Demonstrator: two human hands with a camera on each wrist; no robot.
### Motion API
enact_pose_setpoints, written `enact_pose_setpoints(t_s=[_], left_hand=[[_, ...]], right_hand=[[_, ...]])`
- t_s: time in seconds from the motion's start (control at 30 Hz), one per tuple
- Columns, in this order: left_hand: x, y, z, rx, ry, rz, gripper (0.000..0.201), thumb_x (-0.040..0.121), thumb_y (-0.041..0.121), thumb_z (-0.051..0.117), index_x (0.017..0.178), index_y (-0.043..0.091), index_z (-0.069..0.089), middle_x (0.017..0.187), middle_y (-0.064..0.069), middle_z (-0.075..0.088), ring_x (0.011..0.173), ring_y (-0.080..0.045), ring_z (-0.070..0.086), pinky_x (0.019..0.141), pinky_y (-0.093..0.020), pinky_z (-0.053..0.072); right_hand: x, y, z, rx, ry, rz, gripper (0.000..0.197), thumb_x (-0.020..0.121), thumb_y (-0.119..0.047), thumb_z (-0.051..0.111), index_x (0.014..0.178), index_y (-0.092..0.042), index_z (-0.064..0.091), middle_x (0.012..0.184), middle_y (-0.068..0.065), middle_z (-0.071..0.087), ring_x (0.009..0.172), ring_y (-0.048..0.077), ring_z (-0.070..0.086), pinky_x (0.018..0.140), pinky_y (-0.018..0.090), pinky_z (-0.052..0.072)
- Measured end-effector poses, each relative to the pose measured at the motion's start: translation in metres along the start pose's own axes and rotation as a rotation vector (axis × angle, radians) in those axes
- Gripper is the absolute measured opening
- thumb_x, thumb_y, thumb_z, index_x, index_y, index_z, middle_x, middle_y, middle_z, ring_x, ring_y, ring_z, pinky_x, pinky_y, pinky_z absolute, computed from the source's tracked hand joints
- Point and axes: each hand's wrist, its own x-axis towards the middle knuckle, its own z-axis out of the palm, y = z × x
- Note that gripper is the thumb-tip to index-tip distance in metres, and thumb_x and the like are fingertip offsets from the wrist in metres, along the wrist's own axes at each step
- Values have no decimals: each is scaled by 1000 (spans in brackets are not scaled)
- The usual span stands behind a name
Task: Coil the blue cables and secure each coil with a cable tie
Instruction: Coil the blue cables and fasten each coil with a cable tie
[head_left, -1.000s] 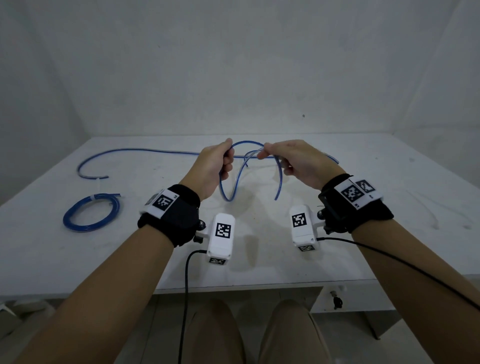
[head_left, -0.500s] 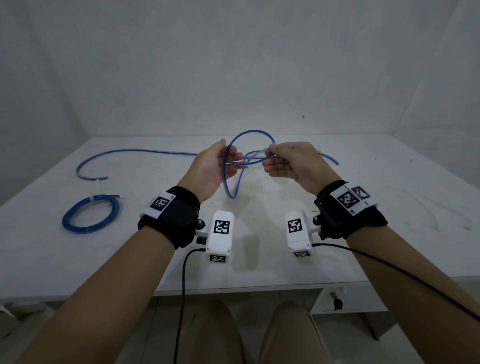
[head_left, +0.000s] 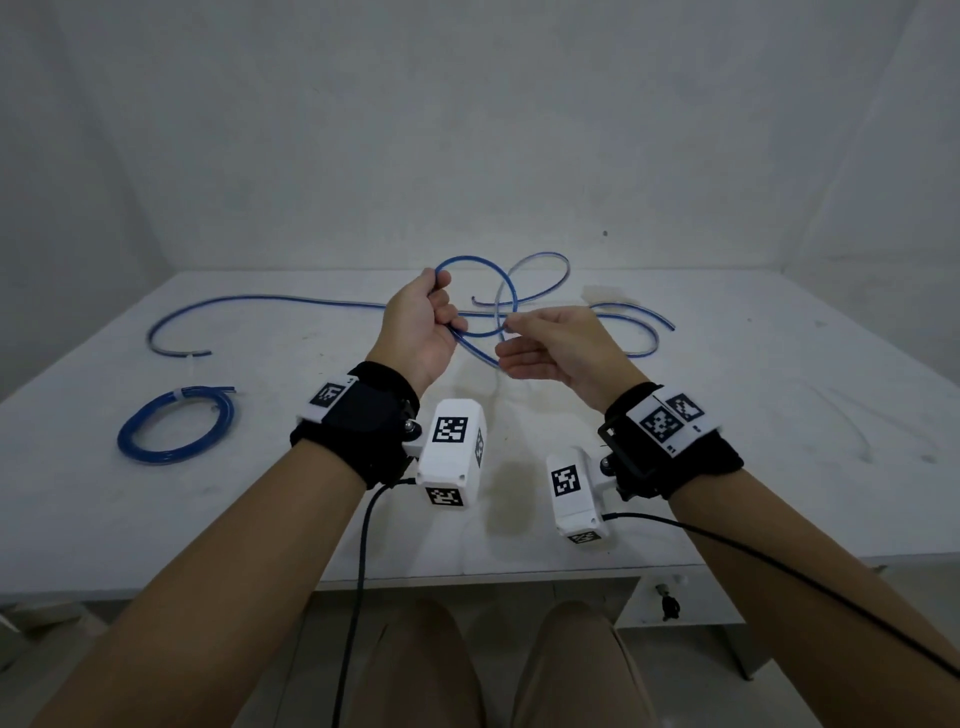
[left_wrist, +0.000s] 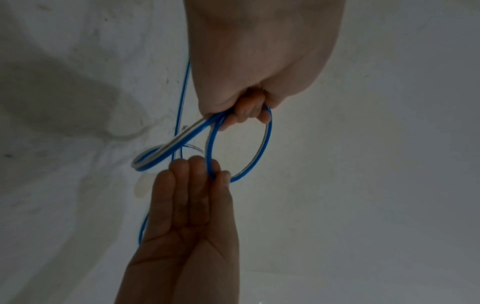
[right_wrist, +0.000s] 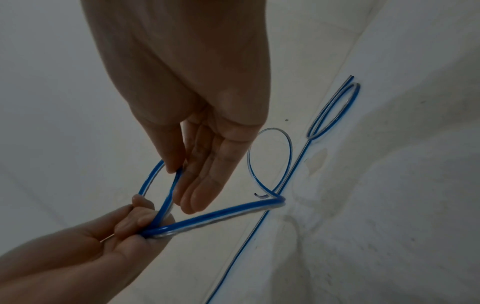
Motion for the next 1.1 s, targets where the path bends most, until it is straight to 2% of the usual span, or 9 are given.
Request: enact_pose_setpoints(t_s=[0.1,0.2,0.37,0.57,0.7,0.8,0.87,0.97,1.1], left_hand=[[5,4,-2,-55,41,24,36,105,23,35,74,13,50,40,9,27,34,-7,26,50,-22,29],[7,6,-1,-106,70,20,35,105,22,35,74,12,50,39,8,27,33,-8,25,50,-22,29],[2,3,1,-104,77,7,35,104,21,36,74,11,50,39,8,27,34,-8,24,49,-22,29],[-4,1,1,-45,78,14,32,104,19,39,76,10,52,39,8,30,38,-8,25,49,-22,31],[-6,-1,0,9,85,23,30,103,19,40,77,8,51,38,9,32,35,-7,27,48,-21,30],[-8,-3,1,52,86,36,30,103,18,40,77,8,52,38,9,31,34,-7,28,49,-22,31],[-9,-3,2,114,83,52,29,103,18,41,77,8,53,45,7,31,36,-7,28,48,-21,31],[-11,-5,3,244,68,83,26,101,16,42,80,8,54,59,3,31,42,-7,28,49,-21,30],[-13,-8,4,374,29,86,23,101,14,42,83,6,54,62,3,31,38,-6,29,47,-22,30]], right_hand=[[-5,-5,-3,-93,-26,126,40,93,-38,60,89,2,64,85,24,72,69,30,71,64,33,61],[-7,-2,-6,-174,-163,278,55,96,-47,49,100,6,65,92,24,73,80,34,72,69,35,60],[4,7,0,43,-56,203,36,101,-32,44,114,-1,57,109,13,70,90,28,69,87,39,53],[6,4,3,299,-34,157,21,98,-26,50,98,-9,62,91,8,70,83,23,70,80,33,54],[7,2,7,476,10,126,15,99,-19,48,104,-7,56,86,10,63,71,22,69,73,32,53],[7,0,4,488,9,118,11,98,-17,50,97,-10,59,76,7,60,65,21,64,69,31,52],[5,0,3,406,-3,89,15,99,-19,49,100,-12,62,71,4,58,66,20,61,70,31,51],[3,0,3,338,-20,63,22,100,-20,43,102,-11,63,79,4,58,73,21,61,77,33,50],[-1,-4,2,485,-42,125,22,100,-17,42,92,-8,60,73,8,63,69,24,63,80,37,53]])
